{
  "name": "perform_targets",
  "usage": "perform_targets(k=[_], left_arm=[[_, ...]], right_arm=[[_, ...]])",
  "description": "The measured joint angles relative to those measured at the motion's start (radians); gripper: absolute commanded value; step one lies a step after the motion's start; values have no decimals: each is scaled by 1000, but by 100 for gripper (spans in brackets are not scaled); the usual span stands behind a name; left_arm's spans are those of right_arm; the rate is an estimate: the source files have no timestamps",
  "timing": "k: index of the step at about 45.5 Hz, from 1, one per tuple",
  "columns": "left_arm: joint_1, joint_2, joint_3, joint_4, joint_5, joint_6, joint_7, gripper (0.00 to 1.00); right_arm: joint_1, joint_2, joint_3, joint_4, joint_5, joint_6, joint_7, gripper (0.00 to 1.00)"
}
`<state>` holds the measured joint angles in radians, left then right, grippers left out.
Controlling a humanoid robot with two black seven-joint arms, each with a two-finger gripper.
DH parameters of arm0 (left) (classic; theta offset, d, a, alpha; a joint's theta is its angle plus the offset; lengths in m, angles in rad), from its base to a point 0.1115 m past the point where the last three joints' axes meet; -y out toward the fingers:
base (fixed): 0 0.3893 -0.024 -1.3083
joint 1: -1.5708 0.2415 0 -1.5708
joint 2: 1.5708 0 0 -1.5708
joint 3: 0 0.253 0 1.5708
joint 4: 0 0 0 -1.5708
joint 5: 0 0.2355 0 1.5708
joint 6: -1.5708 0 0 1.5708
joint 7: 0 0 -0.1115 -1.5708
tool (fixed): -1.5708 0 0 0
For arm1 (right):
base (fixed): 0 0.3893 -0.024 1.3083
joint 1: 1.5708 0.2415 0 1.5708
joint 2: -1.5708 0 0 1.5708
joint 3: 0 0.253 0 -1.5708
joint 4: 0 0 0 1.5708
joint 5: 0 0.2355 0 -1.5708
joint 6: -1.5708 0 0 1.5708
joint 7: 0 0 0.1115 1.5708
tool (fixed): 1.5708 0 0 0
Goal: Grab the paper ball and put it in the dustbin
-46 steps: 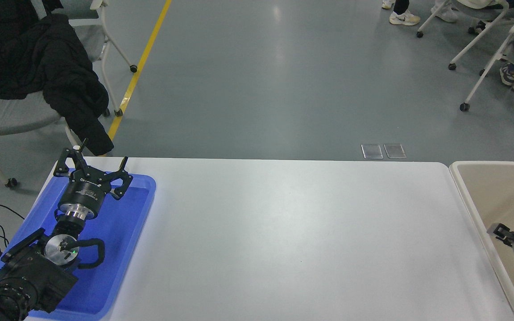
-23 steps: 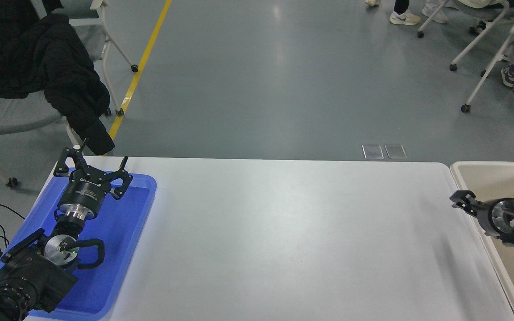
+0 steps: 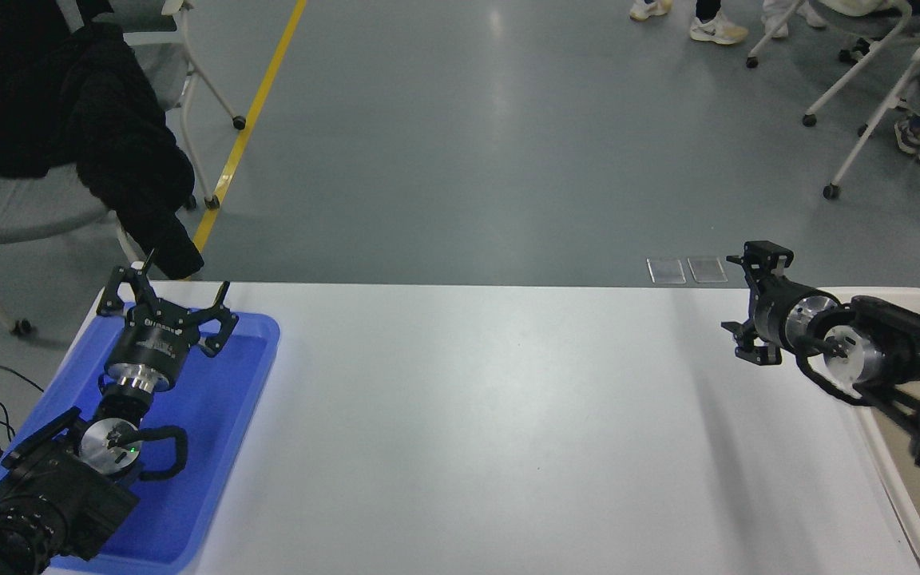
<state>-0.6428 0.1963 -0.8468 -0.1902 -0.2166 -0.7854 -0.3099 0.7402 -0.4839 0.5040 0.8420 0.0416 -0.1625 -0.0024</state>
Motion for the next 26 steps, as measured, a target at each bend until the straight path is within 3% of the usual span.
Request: perform_targets(k=[6, 14, 26], left_arm=[[0, 0, 0, 0, -1, 0, 0, 100], [0, 0, 0, 0, -1, 0, 0, 100], [0, 0, 0, 0, -1, 0, 0, 100]], right_arm=[[-61, 95, 133, -56, 23, -9, 109, 100], [-115, 170, 238, -105, 49, 5, 217, 100], [-180, 221, 304, -150, 95, 48, 315, 100]])
